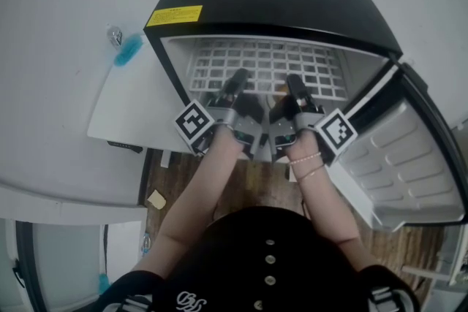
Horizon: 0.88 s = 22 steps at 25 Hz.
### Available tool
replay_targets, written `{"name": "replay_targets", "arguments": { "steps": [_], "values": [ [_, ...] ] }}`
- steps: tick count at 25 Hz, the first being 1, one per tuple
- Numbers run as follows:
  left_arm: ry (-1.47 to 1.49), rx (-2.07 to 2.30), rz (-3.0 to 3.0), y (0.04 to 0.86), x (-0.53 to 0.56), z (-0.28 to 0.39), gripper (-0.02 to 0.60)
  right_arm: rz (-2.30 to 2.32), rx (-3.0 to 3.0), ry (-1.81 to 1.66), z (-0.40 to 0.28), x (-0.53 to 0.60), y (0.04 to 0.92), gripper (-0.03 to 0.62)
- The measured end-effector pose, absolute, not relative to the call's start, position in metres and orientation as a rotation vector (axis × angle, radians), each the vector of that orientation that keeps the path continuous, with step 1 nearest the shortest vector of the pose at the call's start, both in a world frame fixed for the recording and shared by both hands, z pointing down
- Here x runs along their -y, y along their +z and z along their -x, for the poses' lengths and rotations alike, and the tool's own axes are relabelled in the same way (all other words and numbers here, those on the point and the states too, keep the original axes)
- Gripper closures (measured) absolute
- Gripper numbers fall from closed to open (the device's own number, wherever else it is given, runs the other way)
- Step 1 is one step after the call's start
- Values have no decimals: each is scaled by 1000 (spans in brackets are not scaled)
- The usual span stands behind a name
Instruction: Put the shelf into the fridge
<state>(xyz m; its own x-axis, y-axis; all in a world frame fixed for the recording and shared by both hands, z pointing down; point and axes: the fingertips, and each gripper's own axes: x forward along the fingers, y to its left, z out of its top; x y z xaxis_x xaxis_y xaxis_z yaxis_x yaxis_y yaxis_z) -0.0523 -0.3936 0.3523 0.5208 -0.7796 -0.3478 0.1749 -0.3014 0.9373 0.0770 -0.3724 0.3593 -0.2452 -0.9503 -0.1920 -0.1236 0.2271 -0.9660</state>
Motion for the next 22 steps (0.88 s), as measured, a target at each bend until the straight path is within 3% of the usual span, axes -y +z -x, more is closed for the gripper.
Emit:
{"name": "replay_targets", "arguments": {
  "steps": [22],
  "values": [
    [-1062,527,-1642,348,415,49,537,1027,-1615,-1111,-80,394,356,554]
  ]
}}
